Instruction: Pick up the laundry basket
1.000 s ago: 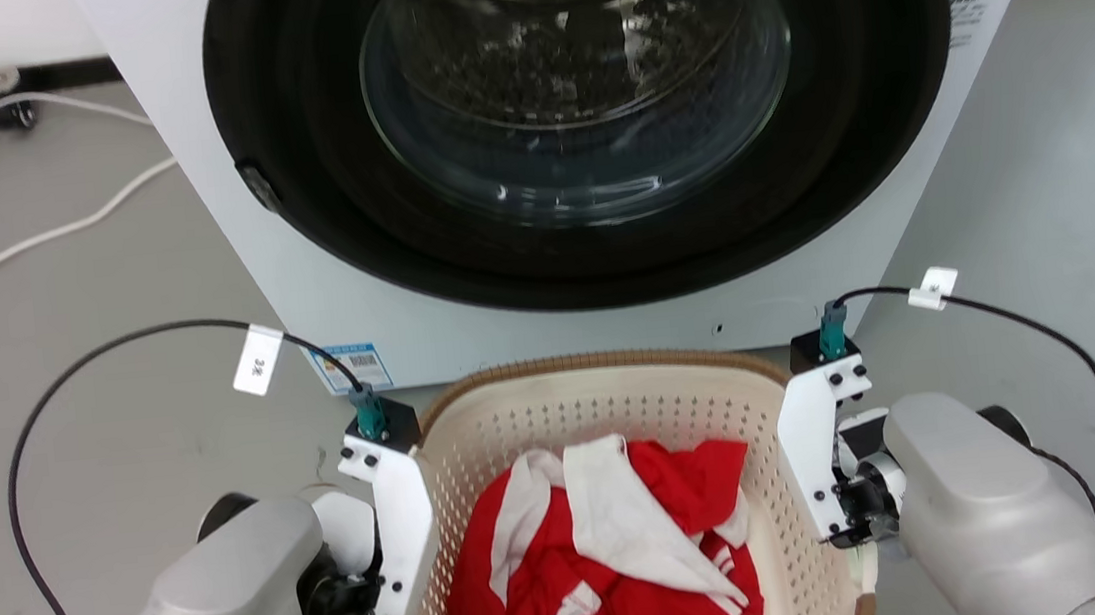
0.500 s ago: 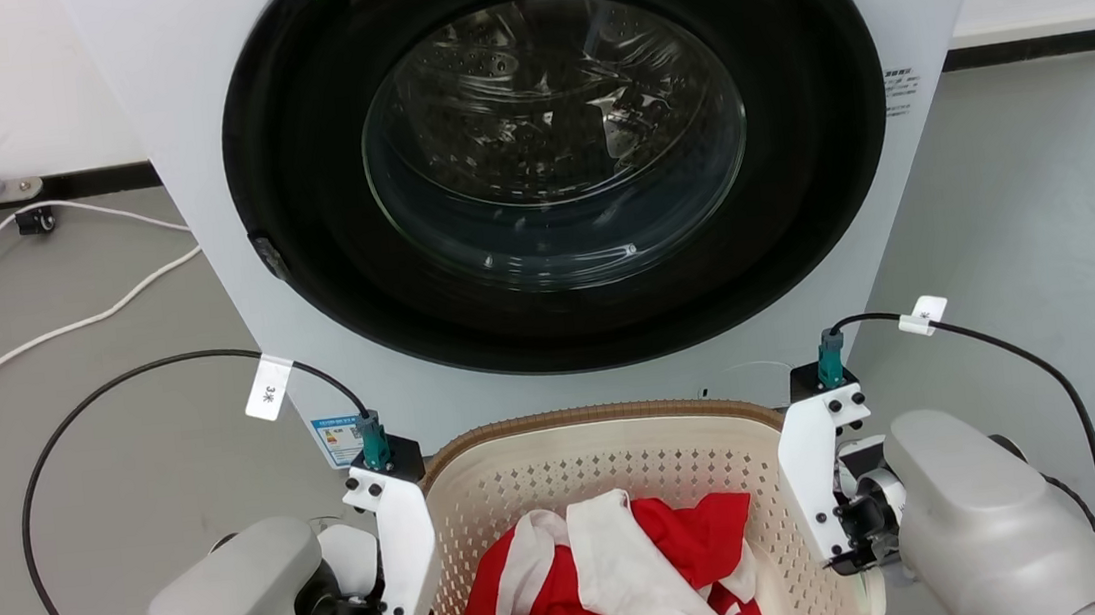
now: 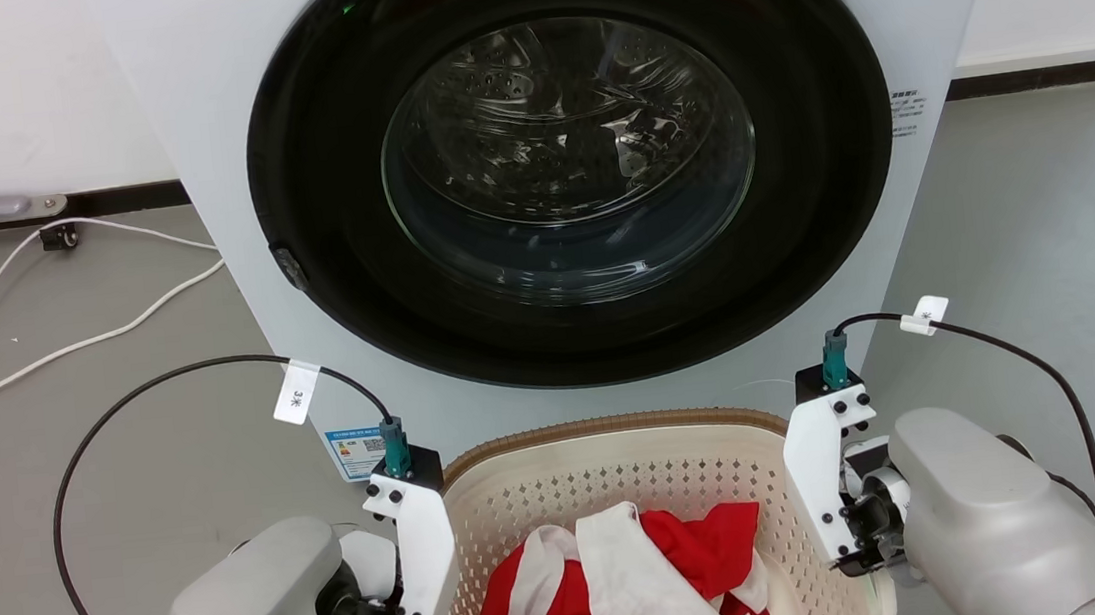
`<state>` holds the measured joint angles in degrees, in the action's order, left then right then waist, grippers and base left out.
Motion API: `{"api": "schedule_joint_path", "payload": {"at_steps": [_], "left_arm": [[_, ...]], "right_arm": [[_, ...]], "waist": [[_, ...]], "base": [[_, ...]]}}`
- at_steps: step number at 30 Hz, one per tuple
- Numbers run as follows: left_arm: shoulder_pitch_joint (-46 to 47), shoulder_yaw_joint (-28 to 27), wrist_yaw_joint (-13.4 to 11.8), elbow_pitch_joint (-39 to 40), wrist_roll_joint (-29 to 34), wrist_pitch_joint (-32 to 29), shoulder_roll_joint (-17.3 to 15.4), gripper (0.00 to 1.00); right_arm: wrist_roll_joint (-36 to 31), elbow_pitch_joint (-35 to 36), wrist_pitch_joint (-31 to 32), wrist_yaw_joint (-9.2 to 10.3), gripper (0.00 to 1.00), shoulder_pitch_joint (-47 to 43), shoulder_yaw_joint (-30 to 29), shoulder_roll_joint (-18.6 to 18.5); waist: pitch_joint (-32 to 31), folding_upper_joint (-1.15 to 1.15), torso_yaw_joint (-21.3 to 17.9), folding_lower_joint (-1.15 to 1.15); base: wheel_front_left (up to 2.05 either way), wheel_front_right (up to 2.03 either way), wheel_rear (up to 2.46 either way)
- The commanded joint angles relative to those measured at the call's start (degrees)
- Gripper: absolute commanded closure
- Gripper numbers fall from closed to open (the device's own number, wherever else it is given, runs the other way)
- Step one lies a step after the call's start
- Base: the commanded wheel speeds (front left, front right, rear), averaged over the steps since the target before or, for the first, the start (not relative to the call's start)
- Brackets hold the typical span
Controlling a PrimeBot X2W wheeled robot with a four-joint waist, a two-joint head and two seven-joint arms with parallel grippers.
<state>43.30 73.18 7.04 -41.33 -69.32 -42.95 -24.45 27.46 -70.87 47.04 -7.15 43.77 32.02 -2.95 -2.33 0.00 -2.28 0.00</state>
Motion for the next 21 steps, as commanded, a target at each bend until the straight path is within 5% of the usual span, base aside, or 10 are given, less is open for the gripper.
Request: {"api": "schedule_joint_path", "payload": {"at_steps": [1, 21], "left_arm": [[-0.33, 0.39, 0.77, 0.50, 0.54, -0.63, 0.66, 1.00], [-0.50, 0.39, 0.76, -0.03, 0.27, -0.34, -0.16, 1.00]], "right_arm": [[-0.11, 0.45, -0.23, -0.62, 1.00, 1.24, 0.57, 0.09], [2.56, 0.46, -0.28, -0.62, 1.00, 1.36, 3.14, 0.13]], "waist": [[-0.01, 0.00, 0.03, 0.00], [-0.22, 0.00, 0.40, 0.00]], "base": [[0.00, 0.00, 0.00], [0.00, 0.00, 0.00]]}}
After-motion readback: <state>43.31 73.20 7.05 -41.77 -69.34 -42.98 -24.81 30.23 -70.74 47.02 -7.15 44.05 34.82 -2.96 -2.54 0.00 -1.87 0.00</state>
